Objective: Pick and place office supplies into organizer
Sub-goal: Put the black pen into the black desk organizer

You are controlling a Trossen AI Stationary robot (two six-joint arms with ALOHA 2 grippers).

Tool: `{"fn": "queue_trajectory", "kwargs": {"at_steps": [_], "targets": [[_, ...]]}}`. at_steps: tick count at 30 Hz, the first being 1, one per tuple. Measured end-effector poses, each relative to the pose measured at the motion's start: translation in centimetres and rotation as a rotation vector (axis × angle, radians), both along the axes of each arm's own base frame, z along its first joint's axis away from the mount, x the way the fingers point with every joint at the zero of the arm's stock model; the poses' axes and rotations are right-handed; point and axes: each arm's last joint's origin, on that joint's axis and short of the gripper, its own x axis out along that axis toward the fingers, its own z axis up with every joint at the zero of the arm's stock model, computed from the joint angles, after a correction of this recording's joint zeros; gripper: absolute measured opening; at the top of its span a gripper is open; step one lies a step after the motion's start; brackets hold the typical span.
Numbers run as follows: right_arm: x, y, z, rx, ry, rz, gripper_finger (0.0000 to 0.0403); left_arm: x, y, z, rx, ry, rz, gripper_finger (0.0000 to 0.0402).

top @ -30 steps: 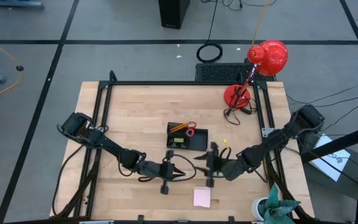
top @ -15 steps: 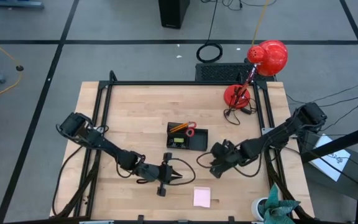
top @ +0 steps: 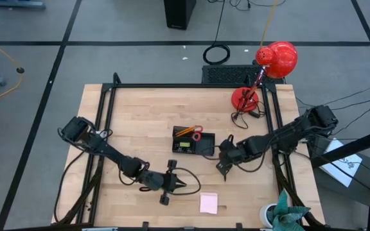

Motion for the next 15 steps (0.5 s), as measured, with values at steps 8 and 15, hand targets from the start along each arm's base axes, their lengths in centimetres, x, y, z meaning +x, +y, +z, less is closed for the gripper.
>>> {"fn": "queue_trajectory", "kwargs": {"at_steps": [8, 15], "targets": [[0.7, -0.5, -2.3, 0.051, 0.114, 0.028, 0.0183, -0.1, -0.2, 0.0, 0.023, 0.000, -0.017, 0.0026], [0.4, -0.6, -4.1, 0.058, 0.250, 0.091, 0.0173, -0.1, -0.2, 0.0, 0.023, -0.001, -0.016, 0.0026]]}}
